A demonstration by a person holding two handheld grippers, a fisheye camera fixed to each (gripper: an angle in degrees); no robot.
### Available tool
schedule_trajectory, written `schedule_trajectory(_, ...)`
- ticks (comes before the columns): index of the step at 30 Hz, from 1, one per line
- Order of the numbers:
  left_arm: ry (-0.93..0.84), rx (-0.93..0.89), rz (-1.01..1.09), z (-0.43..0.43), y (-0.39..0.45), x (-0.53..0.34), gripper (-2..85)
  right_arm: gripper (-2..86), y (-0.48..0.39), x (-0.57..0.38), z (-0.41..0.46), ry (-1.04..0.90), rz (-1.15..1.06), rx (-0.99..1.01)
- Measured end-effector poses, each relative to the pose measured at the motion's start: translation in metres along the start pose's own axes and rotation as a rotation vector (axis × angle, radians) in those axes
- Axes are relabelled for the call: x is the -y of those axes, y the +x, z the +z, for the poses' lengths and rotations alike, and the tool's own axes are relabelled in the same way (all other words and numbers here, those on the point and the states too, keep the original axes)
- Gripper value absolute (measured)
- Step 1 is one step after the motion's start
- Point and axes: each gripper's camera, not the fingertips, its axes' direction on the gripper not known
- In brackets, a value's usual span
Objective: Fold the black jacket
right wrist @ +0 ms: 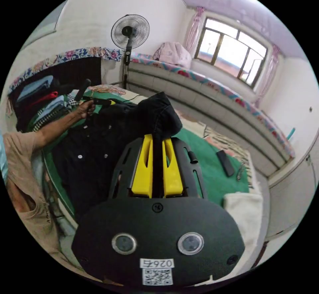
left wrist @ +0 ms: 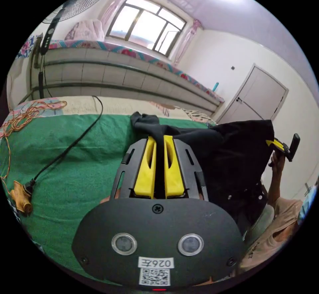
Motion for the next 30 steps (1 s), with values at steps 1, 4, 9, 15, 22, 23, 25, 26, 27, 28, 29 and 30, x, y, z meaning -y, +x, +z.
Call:
schedule_trajectory(1, 0.036, -0.003, -0.003, 0.000, -0.001, 0.003, 4.6, 1.0, 0.003, 0.004, 0.003, -0.007, -0.006, -0.038)
schedule_trajectory(4, -0.007, 0.125, -0.066, 0.034, -0.017, 0.012, 7.3, 6.9, 0.049, 0.017, 0.083, -0.178, 0.056, -0.163)
schedule_trajectory(9, -0.245, 0.152, -0.223, 0.056, -0.046, -0.007, 5.1, 10.5, 0.134, -0.033, 0.124, -0.404, 0.385, 0.105)
schedule_trajectory(15, -0.289, 0.084, 0.035, -0.002, 0.014, -0.071, -0.3, 9.0, 0.129, -0.141, 0.049, -0.234, 0.503, 0.580)
schedule_trajectory(22, -0.393, 0.210, 0.398, -0.030, 0.107, -0.153, 10.5, 13.2, 0.104, -0.180, 0.043, -0.311, 0.412, 0.655)
schedule_trajectory(23, -0.474, 0.279, 0.450, -0.012, 0.116, -0.163, 11.7, 12.4, 0.097, -0.179, 0.052, -0.364, 0.356, 0.602)
schedule_trajectory(25, -0.574, 0.316, 0.437, 0.008, 0.119, -0.172, 10.3, 7.6, 0.087, -0.178, 0.054, -0.409, 0.272, 0.441)
schedule_trajectory(26, -0.573, 0.278, 0.423, 0.002, 0.122, -0.167, 7.8, 1.9, 0.087, -0.177, 0.043, -0.370, 0.257, 0.400)
schedule_trajectory(27, -0.585, 0.263, 0.409, -0.002, 0.123, -0.165, 6.5, 0.3, 0.092, -0.178, 0.023, -0.299, 0.278, 0.438)
schedule_trajectory(28, -0.584, 0.208, 0.408, -0.013, 0.125, -0.163, 5.9, -0.5, 0.095, -0.178, 0.011, -0.259, 0.282, 0.463)
schedule_trajectory(29, -0.555, 0.147, 0.418, -0.031, 0.129, -0.165, 5.5, -0.9, 0.099, -0.181, -0.015, -0.182, 0.272, 0.526)
schedule_trajectory(30, -0.545, 0.111, 0.425, -0.041, 0.132, -0.167, 5.3, -1.2, 0.103, -0.187, -0.040, -0.130, 0.268, 0.581)
